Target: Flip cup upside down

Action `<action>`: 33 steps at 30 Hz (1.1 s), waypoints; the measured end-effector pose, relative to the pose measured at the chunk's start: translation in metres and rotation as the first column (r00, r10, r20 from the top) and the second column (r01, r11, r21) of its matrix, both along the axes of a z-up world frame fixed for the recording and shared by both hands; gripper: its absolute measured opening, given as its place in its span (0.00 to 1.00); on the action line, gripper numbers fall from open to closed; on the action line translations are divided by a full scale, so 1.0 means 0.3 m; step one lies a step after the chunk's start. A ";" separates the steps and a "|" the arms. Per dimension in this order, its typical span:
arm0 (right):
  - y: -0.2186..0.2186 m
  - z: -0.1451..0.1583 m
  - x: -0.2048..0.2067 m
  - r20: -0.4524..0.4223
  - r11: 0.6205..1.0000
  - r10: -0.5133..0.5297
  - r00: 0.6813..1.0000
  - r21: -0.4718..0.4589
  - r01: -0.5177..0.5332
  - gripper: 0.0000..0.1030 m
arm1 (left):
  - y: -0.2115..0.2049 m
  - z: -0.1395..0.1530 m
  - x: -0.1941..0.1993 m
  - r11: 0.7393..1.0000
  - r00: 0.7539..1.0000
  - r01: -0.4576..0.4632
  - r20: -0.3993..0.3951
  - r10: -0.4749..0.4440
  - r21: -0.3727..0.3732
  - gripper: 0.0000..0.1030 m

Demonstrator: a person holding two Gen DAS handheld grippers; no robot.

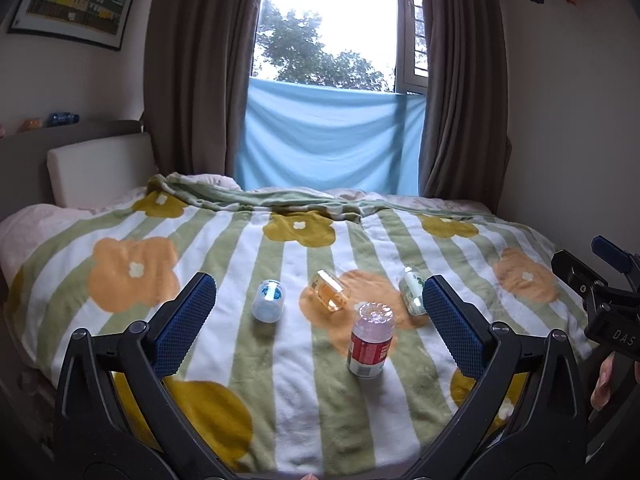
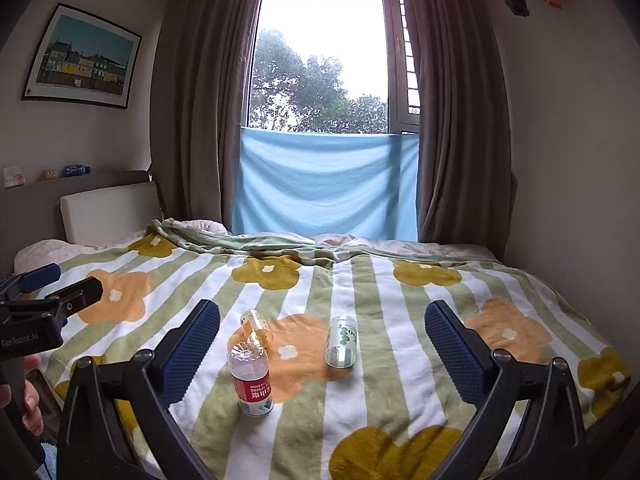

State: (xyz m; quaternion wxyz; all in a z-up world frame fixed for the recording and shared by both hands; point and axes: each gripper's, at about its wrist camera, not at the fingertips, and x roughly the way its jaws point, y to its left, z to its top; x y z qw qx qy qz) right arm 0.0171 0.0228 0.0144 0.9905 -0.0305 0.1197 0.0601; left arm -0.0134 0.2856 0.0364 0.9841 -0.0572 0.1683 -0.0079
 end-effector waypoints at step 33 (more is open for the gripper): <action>-0.022 -0.005 -0.078 0.016 0.999 -0.050 0.999 0.008 0.049 0.99 | -0.082 -0.009 -0.082 1.000 0.999 -0.011 0.052 0.009 0.029 1.00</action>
